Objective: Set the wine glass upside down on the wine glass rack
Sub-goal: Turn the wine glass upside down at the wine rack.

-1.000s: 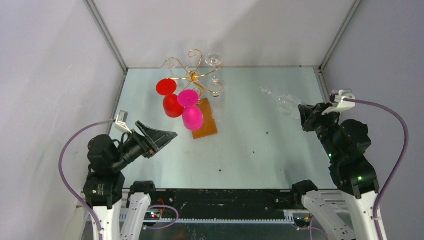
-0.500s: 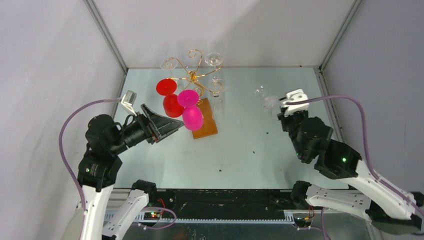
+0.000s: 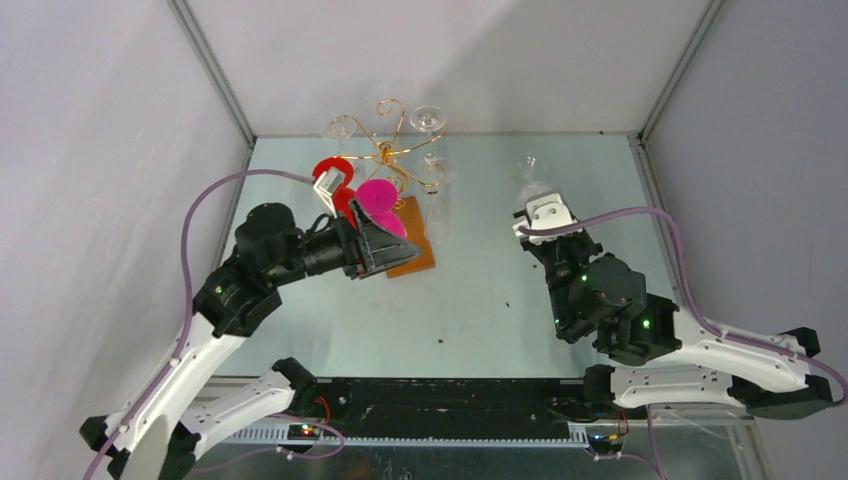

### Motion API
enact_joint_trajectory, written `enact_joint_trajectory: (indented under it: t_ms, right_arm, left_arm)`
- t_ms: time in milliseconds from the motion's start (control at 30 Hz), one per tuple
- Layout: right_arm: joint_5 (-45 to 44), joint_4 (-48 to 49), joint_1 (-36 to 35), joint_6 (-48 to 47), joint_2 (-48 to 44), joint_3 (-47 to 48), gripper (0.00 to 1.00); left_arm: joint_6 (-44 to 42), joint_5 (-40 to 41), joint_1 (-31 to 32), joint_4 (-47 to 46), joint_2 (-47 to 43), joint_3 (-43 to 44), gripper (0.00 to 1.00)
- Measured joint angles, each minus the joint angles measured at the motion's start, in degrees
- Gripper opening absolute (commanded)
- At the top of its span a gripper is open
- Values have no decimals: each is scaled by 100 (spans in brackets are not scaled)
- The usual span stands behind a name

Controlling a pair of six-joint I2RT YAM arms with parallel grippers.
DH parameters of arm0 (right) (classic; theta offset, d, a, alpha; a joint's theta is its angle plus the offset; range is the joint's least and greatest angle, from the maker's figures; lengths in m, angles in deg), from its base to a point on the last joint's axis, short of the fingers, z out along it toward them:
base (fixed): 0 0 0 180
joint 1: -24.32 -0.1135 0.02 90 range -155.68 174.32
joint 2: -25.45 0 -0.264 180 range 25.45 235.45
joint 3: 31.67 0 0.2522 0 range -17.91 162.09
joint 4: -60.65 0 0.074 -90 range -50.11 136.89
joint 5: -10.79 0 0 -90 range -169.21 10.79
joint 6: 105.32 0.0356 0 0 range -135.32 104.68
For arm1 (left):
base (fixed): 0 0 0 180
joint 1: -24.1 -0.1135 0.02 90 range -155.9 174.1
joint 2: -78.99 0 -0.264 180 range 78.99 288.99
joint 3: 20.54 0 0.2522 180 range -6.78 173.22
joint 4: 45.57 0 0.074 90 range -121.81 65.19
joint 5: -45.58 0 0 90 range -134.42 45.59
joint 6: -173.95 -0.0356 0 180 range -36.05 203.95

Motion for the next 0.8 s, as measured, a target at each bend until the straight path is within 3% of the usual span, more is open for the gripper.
enact_joint_trajectory:
  t_ms: [333, 800]
  right_arm:
    - [-509, 1357, -745, -1226, 264, -212, 0]
    - [-533, 1930, -1631, -1051, 138, -229, 0]
  left_arm:
    - [92, 365, 199, -269, 223, 2, 96]
    - [463, 557, 575, -1097, 439, -7, 93]
